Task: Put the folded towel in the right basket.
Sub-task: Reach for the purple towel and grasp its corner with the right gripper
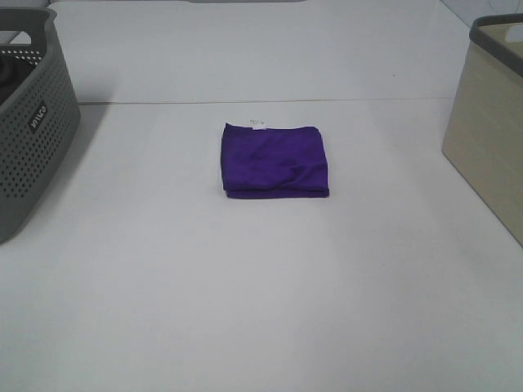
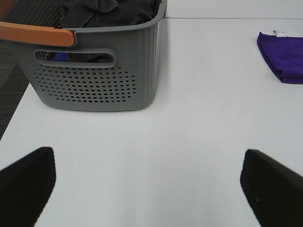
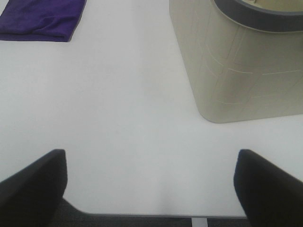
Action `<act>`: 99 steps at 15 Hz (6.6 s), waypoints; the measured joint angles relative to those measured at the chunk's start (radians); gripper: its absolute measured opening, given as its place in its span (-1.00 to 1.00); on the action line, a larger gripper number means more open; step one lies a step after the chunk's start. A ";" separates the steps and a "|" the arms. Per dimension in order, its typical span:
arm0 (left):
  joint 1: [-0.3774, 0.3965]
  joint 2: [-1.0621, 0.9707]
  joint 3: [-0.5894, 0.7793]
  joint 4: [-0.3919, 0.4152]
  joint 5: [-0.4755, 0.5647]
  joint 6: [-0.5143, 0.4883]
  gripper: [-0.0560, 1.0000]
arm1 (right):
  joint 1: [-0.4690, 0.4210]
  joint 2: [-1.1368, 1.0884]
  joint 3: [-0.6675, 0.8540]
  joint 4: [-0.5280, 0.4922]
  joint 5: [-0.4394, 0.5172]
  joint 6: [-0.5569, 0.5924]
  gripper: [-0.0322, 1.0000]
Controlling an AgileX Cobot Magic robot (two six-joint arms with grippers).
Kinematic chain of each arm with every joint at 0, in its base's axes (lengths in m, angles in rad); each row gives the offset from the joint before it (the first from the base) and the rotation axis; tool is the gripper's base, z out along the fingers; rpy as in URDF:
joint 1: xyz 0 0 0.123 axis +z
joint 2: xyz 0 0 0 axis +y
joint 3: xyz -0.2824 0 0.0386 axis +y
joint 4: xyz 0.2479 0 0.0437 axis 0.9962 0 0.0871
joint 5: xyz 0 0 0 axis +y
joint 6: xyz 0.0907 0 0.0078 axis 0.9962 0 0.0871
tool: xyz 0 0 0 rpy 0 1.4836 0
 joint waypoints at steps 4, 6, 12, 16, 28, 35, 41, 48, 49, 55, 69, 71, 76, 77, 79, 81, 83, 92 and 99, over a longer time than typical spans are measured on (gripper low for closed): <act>0.000 0.000 0.000 0.000 0.000 0.000 0.98 | 0.000 0.000 0.000 0.000 0.000 0.000 0.84; 0.000 0.000 0.000 0.000 0.000 0.000 0.98 | 0.000 0.000 0.000 0.000 0.000 0.000 0.84; 0.000 0.000 0.000 0.000 0.000 0.000 0.98 | 0.000 0.000 0.000 0.000 0.000 0.000 0.84; 0.000 0.000 0.000 0.000 0.000 0.000 0.98 | 0.000 0.000 0.000 0.000 0.000 0.000 0.84; 0.000 0.000 0.000 0.000 0.000 0.000 0.98 | 0.012 0.000 0.000 0.001 0.000 0.000 0.84; 0.000 0.000 0.000 0.000 0.000 0.000 0.98 | 0.012 0.000 0.000 -0.024 -0.005 0.000 0.84; 0.000 0.000 0.000 0.000 0.000 0.000 0.98 | 0.012 0.000 0.000 -0.033 -0.005 0.000 0.84; 0.000 0.000 0.000 0.000 0.000 0.000 0.98 | 0.012 0.000 0.000 -0.033 -0.005 0.003 0.89; 0.000 0.000 0.000 0.000 0.000 0.000 0.98 | 0.012 0.000 0.000 -0.033 -0.005 0.003 0.89; 0.000 0.000 0.000 0.000 0.000 0.000 0.98 | 0.012 0.192 -0.094 -0.036 0.023 0.003 0.89; 0.000 0.000 0.000 0.000 0.000 0.000 0.98 | 0.261 1.860 -1.136 0.302 -0.038 -0.026 0.80; 0.000 0.000 0.000 0.000 0.000 0.000 0.98 | 0.271 2.024 -1.281 0.353 -0.029 -0.043 0.80; 0.000 0.000 0.000 0.000 0.000 0.000 0.98 | 0.271 2.381 -1.632 0.380 -0.017 -0.047 0.80; 0.000 0.000 0.000 0.000 0.000 0.000 0.98 | 0.268 2.405 -1.646 0.380 -0.014 -0.044 0.80; 0.000 0.000 0.000 0.000 0.000 0.000 0.98 | 0.252 2.474 -1.663 0.390 -0.014 -0.008 0.80; 0.000 0.000 0.000 0.000 0.000 0.000 0.98 | 0.216 2.513 -1.663 0.410 -0.014 0.002 0.80; 0.000 0.000 0.000 0.000 0.000 0.000 0.98 | 0.184 2.541 -1.668 0.422 -0.017 -0.004 0.79; 0.000 0.000 0.000 0.000 0.000 0.000 0.98 | 0.270 2.587 -1.693 0.450 -0.037 -0.003 0.76; 0.000 0.000 0.000 0.000 0.000 0.000 0.98 | 0.440 2.627 -1.706 0.436 -0.235 0.000 -0.79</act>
